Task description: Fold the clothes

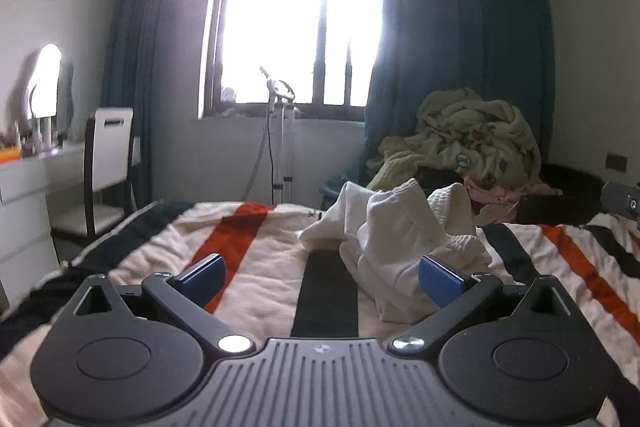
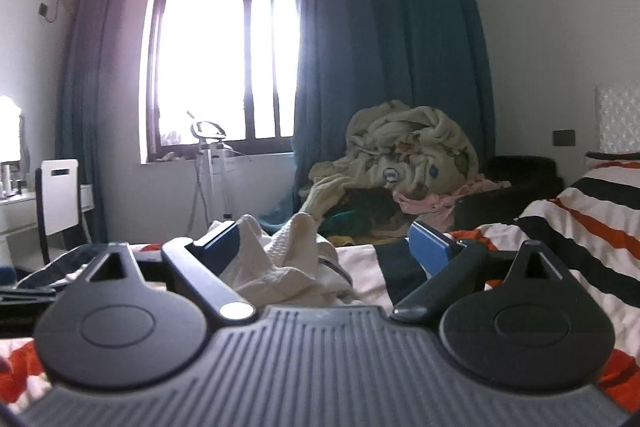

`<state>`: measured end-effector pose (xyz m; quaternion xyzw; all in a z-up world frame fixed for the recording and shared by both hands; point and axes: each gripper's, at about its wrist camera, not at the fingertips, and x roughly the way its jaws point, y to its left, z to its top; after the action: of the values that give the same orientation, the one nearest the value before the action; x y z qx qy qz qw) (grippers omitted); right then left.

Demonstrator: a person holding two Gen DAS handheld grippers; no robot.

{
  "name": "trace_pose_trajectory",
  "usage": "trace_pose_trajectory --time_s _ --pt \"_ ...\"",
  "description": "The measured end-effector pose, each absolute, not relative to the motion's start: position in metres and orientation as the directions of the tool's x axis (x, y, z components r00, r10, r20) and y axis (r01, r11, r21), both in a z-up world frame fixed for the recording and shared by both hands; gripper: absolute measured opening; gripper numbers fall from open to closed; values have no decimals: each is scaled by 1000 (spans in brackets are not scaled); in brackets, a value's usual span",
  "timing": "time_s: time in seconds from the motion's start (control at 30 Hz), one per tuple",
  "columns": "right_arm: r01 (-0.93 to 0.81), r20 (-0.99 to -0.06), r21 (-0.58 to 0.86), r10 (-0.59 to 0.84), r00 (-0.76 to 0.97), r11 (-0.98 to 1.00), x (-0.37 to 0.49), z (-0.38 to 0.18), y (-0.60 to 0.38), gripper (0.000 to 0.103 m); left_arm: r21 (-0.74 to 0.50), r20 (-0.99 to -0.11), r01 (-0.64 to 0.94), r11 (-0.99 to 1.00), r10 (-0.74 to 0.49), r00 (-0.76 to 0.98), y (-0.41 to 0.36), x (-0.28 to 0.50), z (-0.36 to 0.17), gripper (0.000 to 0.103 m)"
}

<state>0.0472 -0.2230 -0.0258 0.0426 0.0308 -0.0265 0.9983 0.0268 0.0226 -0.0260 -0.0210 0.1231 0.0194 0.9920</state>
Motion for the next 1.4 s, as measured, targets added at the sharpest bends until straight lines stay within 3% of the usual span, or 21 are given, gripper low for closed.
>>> trace_pose_trajectory --time_s 0.2,0.3,0.47,0.73,1.0,1.1,1.23,1.4 --pt "139 -125 35 -133 983 990 72 -7 -226 93 -64 -297 -82 995 59 953 25 42 -42 103" --pt "166 -198 106 -142 970 980 91 18 -235 93 -67 -310 -55 996 31 950 20 57 -52 103" --pt "198 -157 133 -176 972 971 101 38 -250 93 -82 -396 -9 997 -24 918 11 102 -66 103" --pt "282 -231 228 -230 945 932 121 -20 -304 93 -110 -389 33 993 -73 918 -27 215 -47 103" --pt "321 -347 242 -227 910 916 173 -76 -332 93 -232 -384 5 973 -96 918 -73 337 -36 101" --pt "336 -359 234 -240 902 912 188 -88 -335 93 -189 -415 -29 982 -53 908 -84 370 -41 92" --pt "317 -358 216 -228 905 923 203 -103 -335 93 -170 -446 -53 984 -29 895 -81 396 -45 57" --pt "275 -323 155 -215 922 949 205 -108 -324 93 -181 -386 -36 983 -38 922 -68 375 -25 43"
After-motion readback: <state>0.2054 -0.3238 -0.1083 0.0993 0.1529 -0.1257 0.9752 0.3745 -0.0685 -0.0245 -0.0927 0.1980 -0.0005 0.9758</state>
